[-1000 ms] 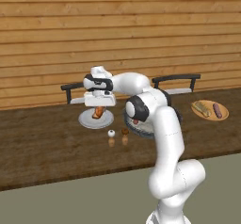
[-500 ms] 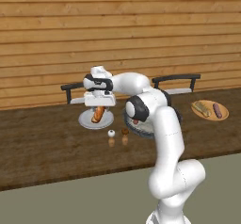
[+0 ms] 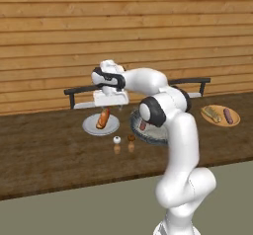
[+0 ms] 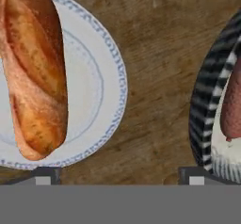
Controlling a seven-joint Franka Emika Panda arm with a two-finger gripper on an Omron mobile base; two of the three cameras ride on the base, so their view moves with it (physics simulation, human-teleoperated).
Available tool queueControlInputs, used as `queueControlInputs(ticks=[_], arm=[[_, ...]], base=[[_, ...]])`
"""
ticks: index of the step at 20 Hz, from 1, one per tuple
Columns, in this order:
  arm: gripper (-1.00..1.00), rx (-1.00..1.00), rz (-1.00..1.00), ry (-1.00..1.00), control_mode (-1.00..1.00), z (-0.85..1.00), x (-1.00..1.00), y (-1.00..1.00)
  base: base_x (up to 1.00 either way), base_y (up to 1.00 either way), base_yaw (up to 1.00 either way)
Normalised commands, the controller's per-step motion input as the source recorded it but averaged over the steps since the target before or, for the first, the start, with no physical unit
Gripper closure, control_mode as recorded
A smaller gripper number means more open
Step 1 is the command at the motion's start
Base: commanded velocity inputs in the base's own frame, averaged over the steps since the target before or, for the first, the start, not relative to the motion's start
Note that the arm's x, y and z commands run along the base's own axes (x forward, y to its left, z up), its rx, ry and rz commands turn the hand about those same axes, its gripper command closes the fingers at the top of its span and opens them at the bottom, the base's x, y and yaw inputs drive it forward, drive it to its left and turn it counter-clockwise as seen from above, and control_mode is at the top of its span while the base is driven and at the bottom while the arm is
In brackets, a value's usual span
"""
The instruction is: Place one bun and one sausage from the bowl on each plate.
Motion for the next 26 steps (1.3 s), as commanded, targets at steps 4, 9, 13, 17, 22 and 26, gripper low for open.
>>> queueControlInputs(ticks=[4,9,13,17,22,26], arm=[[-1.00,0.08,0.00,-0.06,-1.00,0.05,-0.80,-1.00],[-1.00,0.17,0.01,-0.17,-1.00,0.00,-0.28,-0.98],[-1.00,0.17,0.06,-0.17,-1.00,-0.07,0.00,-0.79],[-1.00,0.11,0.03,-0.17,-1.00,-0.17,0.02,-0.26],[-1.00,0.08,0.00,-0.01,-1.00,-0.26,0.04,-0.01],[-1.00,0.10,0.00,0.00,-1.00,-0.21,0.00,-0.04]], base=[[0.00,0.00,0.00],[0.00,0.00,0.00],[0.00,0.00,0.00],[0.00,0.00,0.00],[0.00,0.00,0.00],[0.00,0.00,0.00]])
